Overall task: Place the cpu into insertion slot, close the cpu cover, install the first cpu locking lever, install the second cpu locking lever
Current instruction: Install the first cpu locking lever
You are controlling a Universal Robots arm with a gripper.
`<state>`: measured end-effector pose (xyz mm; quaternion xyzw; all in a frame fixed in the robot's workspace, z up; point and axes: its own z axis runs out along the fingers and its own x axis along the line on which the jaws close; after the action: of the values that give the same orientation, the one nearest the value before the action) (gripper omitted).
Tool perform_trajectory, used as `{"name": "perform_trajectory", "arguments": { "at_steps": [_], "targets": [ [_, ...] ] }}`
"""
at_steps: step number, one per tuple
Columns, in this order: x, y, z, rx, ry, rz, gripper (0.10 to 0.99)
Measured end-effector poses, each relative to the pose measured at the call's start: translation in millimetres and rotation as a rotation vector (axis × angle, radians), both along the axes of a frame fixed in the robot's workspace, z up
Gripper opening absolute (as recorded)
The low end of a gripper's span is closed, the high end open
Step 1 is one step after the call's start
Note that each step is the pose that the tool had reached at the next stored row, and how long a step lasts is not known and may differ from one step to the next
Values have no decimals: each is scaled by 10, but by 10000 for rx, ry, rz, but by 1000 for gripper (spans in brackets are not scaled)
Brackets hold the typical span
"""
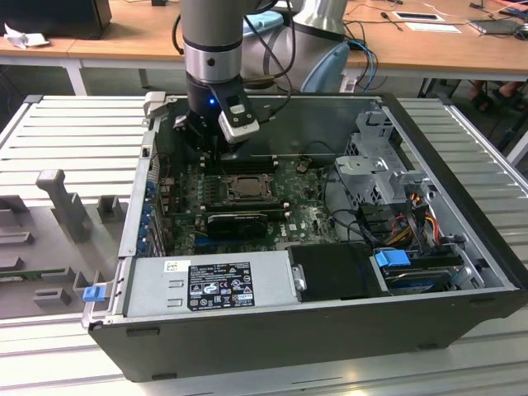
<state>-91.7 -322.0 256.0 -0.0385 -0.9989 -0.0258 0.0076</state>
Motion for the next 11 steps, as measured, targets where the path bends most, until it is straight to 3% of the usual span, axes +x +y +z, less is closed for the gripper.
{"name": "perform_trajectory", "arguments": {
  "at_steps": [6,8,11],
  "targets": [
    [-23,0,0,9,0,26,157],
    [-30,0,0,9,1,39,102],
    [-63,-1,1,24,1,54,102]
  ]
}}
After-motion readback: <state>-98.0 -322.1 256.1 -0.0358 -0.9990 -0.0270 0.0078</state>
